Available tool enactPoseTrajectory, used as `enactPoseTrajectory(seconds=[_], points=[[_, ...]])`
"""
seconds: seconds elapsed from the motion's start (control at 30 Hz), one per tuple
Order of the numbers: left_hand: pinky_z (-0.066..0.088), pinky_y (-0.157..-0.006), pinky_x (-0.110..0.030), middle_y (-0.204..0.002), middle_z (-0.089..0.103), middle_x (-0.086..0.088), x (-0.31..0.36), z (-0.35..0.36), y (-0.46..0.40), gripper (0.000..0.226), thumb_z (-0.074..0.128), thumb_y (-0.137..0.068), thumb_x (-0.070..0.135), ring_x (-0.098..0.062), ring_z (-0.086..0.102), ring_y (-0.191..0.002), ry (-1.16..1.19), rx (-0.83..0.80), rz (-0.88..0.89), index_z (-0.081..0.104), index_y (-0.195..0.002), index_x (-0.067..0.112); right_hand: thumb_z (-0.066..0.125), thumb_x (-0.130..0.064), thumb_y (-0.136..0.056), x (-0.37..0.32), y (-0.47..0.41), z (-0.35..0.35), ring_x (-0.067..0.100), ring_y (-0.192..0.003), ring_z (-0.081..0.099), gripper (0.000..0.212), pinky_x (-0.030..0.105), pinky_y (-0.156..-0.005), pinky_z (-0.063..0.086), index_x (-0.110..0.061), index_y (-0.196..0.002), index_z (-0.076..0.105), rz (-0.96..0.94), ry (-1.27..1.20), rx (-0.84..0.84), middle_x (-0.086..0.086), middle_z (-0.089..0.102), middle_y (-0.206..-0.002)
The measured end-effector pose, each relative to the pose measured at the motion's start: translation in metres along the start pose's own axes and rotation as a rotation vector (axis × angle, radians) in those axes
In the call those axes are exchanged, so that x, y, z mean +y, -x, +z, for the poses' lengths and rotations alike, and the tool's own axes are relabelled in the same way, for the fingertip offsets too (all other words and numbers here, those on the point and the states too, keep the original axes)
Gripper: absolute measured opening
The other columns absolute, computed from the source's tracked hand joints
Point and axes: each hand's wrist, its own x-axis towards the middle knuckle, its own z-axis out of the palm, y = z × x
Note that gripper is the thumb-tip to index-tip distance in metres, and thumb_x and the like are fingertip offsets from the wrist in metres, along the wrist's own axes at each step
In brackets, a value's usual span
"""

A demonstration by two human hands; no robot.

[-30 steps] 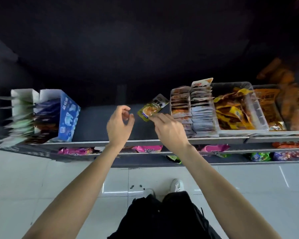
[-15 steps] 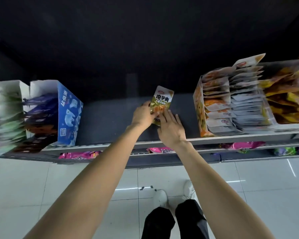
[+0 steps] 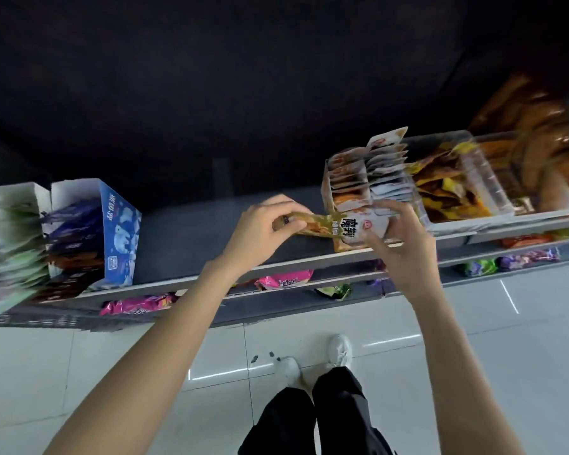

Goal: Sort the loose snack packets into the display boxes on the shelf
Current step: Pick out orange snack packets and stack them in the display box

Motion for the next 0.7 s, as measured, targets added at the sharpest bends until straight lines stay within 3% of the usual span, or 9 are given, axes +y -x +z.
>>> enactPoseTrajectory(seconds=[0.03,0.1,0.17,0.2,0.27,0.33,0.43,0.53,0.7], points=[[0.042,-0.075,-0.017,-0.095,0.057,0.02,0.011,0.005,-0.006,0.017,0.064,-0.088,0.021,-0.001,0.055,-0.086,0.02,-0.007,0.02,0.07,-0.104,0.024,0.072,-0.023,-0.082,0.001,0.001,-0.018,0.01,-0.075,0.062,0.025,0.032,-0.069,0.054,-0.018,-0.104,0.06,0.001,0.009,-0.013,-0.003,0.067,-0.084],[0.045,-0.073,-0.021,-0.092,0.059,0.018,0.03,0.019,-0.019,0.015,0.066,-0.086,0.022,-0.002,0.057,-0.084,0.053,0.014,0.041,0.07,-0.101,0.022,0.07,-0.023,-0.083,0.0,0.003,-0.046,-0.002,-0.064,0.055,0.008,0.009,-0.059,0.043,-0.022,-0.079,0.064,-0.068,0.058,0.019,-0.009,0.061,-0.067],[0.048,-0.07,-0.024,-0.091,0.062,0.013,0.042,0.036,-0.031,0.013,0.067,-0.085,0.021,-0.004,0.059,-0.081,0.078,0.107,0.011,0.068,-0.098,0.021,0.069,-0.013,-0.084,-0.001,0.002,-0.066,-0.006,-0.066,0.051,0.015,0.002,-0.058,0.036,-0.026,-0.078,0.065,-0.143,0.102,0.176,-0.007,0.063,-0.071],[0.05,-0.07,-0.024,-0.092,0.063,0.011,0.045,0.043,-0.036,0.015,0.067,-0.085,0.019,-0.004,0.06,-0.08,0.083,0.17,-0.033,0.067,-0.1,0.021,0.067,-0.009,-0.085,0.0,0.0,-0.075,-0.005,-0.071,0.052,0.009,0.001,-0.062,0.036,-0.017,-0.085,0.071,-0.165,0.105,0.262,-0.005,0.067,-0.08],[0.053,-0.073,-0.026,-0.093,0.066,0.008,0.043,0.056,-0.042,0.018,0.064,-0.087,0.017,-0.004,0.062,-0.08,0.075,0.284,-0.144,0.065,-0.104,0.021,0.064,-0.005,-0.086,0.006,-0.009,-0.089,0.0,-0.081,0.054,0.011,0.006,-0.069,0.038,-0.007,-0.092,0.073,-0.199,0.156,0.419,-0.006,0.065,-0.09],[0.055,-0.076,-0.03,-0.094,0.068,0.007,0.036,0.066,-0.046,0.019,0.061,-0.089,0.017,-0.006,0.063,-0.083,0.055,0.333,-0.233,0.065,-0.107,0.02,0.062,0.0,-0.086,0.015,-0.021,-0.097,0.014,-0.082,0.056,0.017,0.021,-0.069,0.043,-0.009,-0.094,0.074,-0.265,0.285,0.455,-0.003,0.069,-0.092],[0.05,-0.08,-0.026,-0.103,0.069,0.006,0.025,0.076,-0.052,0.024,0.057,-0.092,0.023,-0.01,0.065,-0.092,-0.039,0.267,-0.368,0.061,-0.115,0.02,0.059,0.008,-0.08,0.026,-0.044,-0.094,0.025,-0.078,0.057,0.028,0.032,-0.061,0.049,-0.013,-0.092,0.074,-0.449,0.471,0.36,0.001,0.071,-0.089],[0.047,-0.088,-0.03,-0.114,0.067,0.004,0.016,0.081,-0.061,0.034,0.053,-0.094,0.027,-0.015,0.065,-0.1,-0.135,0.167,-0.457,0.054,-0.127,0.017,0.06,0.011,-0.071,0.035,-0.061,-0.087,0.025,-0.076,0.056,0.035,0.032,-0.064,0.045,-0.015,-0.09,0.074,-0.558,0.615,0.272,0.001,0.069,-0.087],[0.047,-0.093,-0.038,-0.115,0.068,0.001,0.007,0.091,-0.082,0.049,0.048,-0.097,0.03,-0.021,0.065,-0.101,-0.207,0.009,-0.508,0.037,-0.143,0.016,0.073,0.013,-0.055,0.054,-0.081,-0.068,0.024,-0.074,0.058,0.042,0.031,-0.065,0.046,-0.016,-0.085,0.076,-0.555,0.731,0.13,0.001,0.07,-0.084]])
